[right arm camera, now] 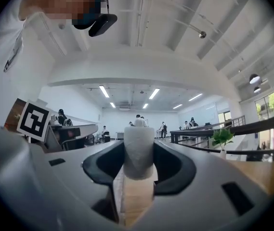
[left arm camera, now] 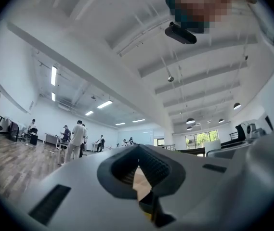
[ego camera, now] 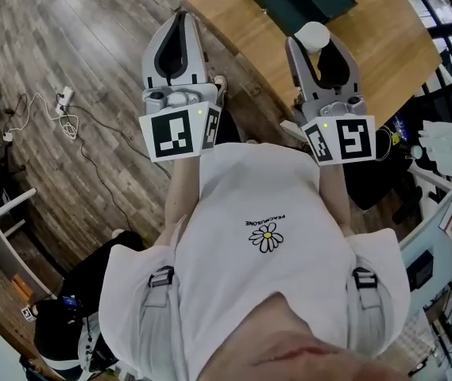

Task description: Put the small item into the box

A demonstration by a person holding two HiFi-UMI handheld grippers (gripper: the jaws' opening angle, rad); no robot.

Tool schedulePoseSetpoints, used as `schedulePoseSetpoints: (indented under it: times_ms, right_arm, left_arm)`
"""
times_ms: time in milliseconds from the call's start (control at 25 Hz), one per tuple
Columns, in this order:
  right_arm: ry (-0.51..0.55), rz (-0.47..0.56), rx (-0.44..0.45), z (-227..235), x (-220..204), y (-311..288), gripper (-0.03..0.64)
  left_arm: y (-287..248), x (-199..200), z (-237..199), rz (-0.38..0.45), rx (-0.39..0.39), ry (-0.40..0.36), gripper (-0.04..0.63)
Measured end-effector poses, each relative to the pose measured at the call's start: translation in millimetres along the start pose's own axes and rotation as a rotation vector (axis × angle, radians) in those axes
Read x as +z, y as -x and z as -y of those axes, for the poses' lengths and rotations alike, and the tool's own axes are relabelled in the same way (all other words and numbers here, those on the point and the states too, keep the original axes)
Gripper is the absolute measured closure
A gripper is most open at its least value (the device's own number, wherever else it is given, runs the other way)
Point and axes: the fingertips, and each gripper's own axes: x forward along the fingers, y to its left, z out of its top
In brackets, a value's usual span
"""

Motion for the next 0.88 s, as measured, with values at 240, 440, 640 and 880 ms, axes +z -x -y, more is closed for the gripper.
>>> schedulePoseSetpoints:
  times_ms: [240,440,640,880]
  right_arm:
    - [0.086,-0.03,-0.115,19.2,4.4,-85.2,0.432]
    - [0.077,-0.008,-0.171,28.2,14.0,-146.4,0.432]
    - [0.056,0.0,-0.228,38.9,11.0,-190.1,0.433]
    - [0.051,-0.024,-0.279,51.9,3.5,-211.5,0.433]
  left_arm:
    - [-85.1,-13.7,-45.5,-0.031,-0.086,0.024,0.581]
    - [-150.1,-8.3,-69.6,-0.013,-0.172,0.008,0.581]
    - [-201.3,-12.9,-83.3,-0.011,-0.258,0.019,0.581]
    - [-232.0,-33.3,-87.8,-0.058,-0.302,0.033,0.581]
